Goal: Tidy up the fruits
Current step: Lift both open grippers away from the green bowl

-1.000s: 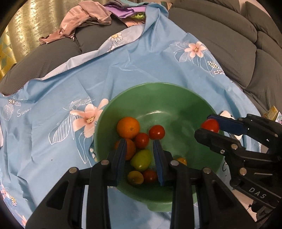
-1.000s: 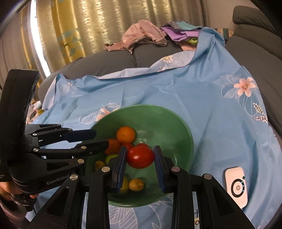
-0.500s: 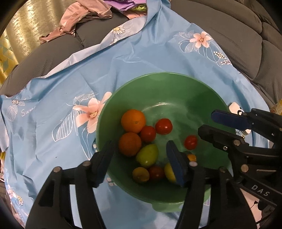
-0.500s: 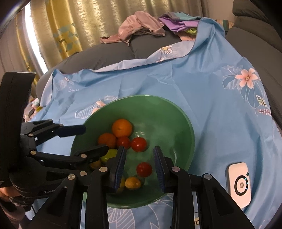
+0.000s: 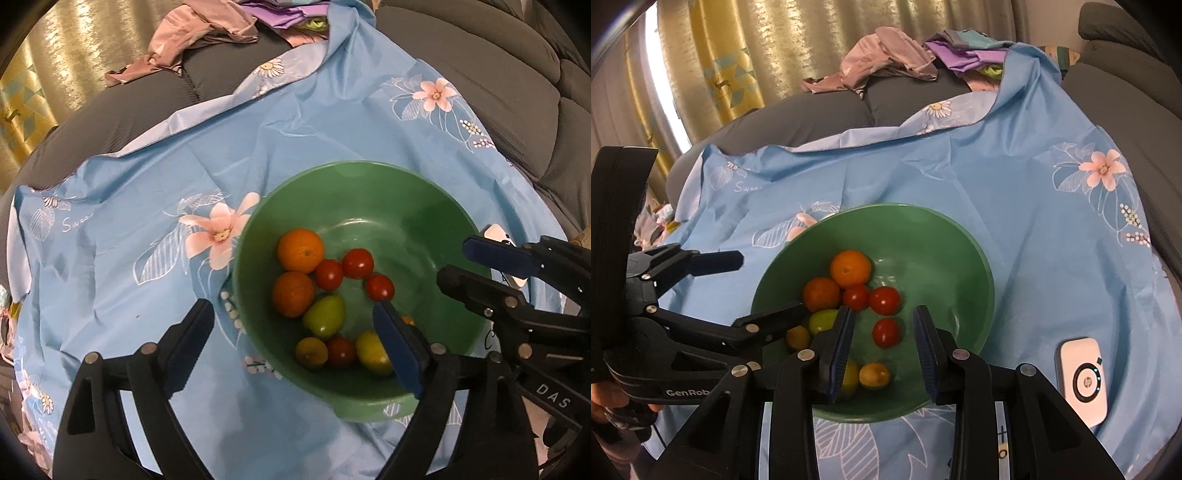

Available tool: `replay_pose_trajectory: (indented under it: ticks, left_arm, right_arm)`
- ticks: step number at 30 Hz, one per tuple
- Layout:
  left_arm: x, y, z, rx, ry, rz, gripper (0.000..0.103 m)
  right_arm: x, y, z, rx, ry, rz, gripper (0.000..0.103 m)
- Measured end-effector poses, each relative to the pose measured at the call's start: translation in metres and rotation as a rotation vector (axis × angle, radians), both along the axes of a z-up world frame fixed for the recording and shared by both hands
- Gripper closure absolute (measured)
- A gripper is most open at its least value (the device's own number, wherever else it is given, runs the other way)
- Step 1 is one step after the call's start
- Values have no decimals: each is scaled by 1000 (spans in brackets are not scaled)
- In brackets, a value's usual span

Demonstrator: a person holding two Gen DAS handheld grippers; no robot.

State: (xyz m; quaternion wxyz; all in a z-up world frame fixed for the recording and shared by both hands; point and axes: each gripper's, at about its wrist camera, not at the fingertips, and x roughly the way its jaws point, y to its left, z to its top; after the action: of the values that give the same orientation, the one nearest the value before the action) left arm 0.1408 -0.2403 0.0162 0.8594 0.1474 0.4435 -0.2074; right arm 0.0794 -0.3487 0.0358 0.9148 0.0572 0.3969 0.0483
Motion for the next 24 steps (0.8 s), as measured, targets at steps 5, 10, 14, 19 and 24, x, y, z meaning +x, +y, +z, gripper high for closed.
replay_pose_trajectory:
  ticks: [5, 10, 14, 19, 24]
  left_arm:
    - [-7, 10, 11, -11, -10, 32, 5]
    - [-13, 19, 25, -35, -22, 61, 1]
    - [-19, 21, 35, -125, 27, 36, 1]
    - [-23, 17, 40, -207, 96, 14, 1]
    - [-22, 21, 44, -340, 168, 63, 1]
  right_arm:
    - [-3, 2, 7, -4, 6, -8, 68]
    - [-9, 0, 19, -8, 14, -35, 53]
    - [-12, -1, 29, -30, 17, -51, 50]
    - [-13, -4, 40, -54, 37, -63, 50]
    - [-14, -9, 48, -49, 45, -63, 50]
